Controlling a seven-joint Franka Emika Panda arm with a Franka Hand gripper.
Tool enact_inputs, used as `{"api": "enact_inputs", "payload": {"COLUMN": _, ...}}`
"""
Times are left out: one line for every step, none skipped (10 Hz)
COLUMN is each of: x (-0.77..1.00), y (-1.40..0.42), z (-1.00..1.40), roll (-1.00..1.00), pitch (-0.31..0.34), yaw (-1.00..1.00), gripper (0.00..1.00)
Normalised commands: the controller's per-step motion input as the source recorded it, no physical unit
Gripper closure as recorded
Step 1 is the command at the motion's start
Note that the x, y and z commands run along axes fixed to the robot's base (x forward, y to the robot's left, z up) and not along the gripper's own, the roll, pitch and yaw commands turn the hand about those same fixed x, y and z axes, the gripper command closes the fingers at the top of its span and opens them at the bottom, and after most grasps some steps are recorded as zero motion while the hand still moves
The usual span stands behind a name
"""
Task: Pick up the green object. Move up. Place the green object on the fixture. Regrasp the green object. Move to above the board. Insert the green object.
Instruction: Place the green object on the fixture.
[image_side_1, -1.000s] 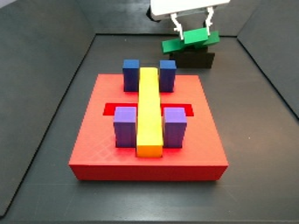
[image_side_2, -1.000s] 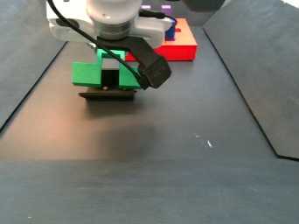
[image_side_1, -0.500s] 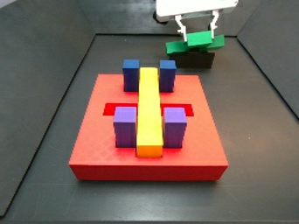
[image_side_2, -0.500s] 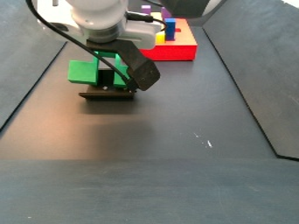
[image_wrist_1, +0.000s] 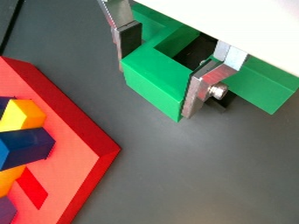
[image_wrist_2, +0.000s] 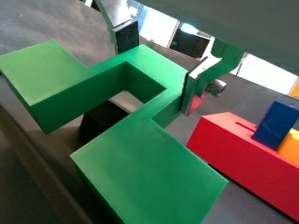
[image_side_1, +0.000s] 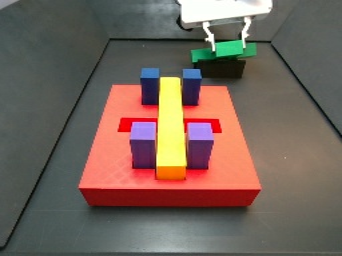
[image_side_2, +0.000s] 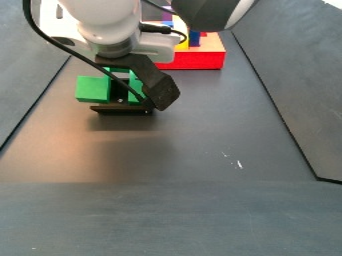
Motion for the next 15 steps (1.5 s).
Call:
{"api": "enact_inputs", "payload": {"x": 0.0, "y": 0.01, "z": -0.11, "roll": 0.08, "pitch": 0.029, "yaw": 0.0, "gripper": 1.0}}
{"api": "enact_inputs", "payload": {"x": 0.0, "y": 0.0, "z": -0.06, "roll": 0.05, "pitch": 0.029, "yaw": 0.0, "gripper": 1.0}}
{"api": "enact_inputs", "payload": {"x": 0.0, "y": 0.0, "z": 0.0, "roll": -0.02, "pitch": 0.0, "yaw": 0.0, "gripper": 1.0}}
{"api": "enact_inputs", "payload": {"x": 0.24, "y": 0.28, "z": 0.05, "roll": -0.54, "pitch": 0.211, "yaw": -0.14, "gripper": 1.0}}
{"api": "enact_inputs", "payload": {"x": 0.29, "y": 0.26, "z": 0.18, "roll": -0.71, "pitch": 0.271, "yaw": -0.35, "gripper": 1.0}}
{"api": "enact_inputs", "payload": {"x": 0.3, "y": 0.23, "z": 0.15, "roll": -0.66, "pitch": 0.357, "yaw": -0.39, "gripper": 1.0}}
{"api": "enact_inputs", "payload": {"x": 0.35, "y": 0.19, "z": 0.15, "roll": -0.64, "pitch": 0.409, "yaw": -0.4, "gripper": 1.0}}
{"api": "enact_inputs", "payload": {"x": 0.38, "y": 0.23, "z": 0.13, "roll": -0.66, "pitch": 0.443, "yaw": -0.34, "gripper": 1.0}}
{"api": "enact_inputs", "payload": {"x": 0.41, "y": 0.23, "z": 0.12, "roll": -0.66, "pitch": 0.44, "yaw": -0.31, "gripper": 1.0}}
{"api": "enact_inputs", "payload": {"x": 0.29, "y": 0.13, "z": 0.0, "roll": -0.32, "pitch": 0.191, "yaw": -0.07, "gripper": 1.0}}
{"api": "enact_inputs", "payload": {"x": 0.11, "y": 0.06, "z": -0.12, "roll": -0.19, "pitch": 0.0, "yaw": 0.0, "gripper": 1.0}}
{"api": "enact_inputs", "payload": {"x": 0.11, "y": 0.05, "z": -0.15, "roll": -0.36, "pitch": 0.0, "yaw": 0.0, "gripper": 1.0}}
{"api": "enact_inputs", "payload": {"x": 0.0, "y": 0.0, "z": -0.01, "roll": -0.02, "pitch": 0.0, "yaw": 0.0, "gripper": 1.0}}
{"api": "enact_inputs", "payload": {"x": 0.0, "y": -0.02, "z": -0.13, "roll": -0.11, "pitch": -0.049, "yaw": 0.0, "gripper": 1.0}}
{"api": "enact_inputs", "payload": {"x": 0.0, "y": -0.02, "z": -0.14, "roll": -0.11, "pitch": -0.069, "yaw": 0.0, "gripper": 1.0}}
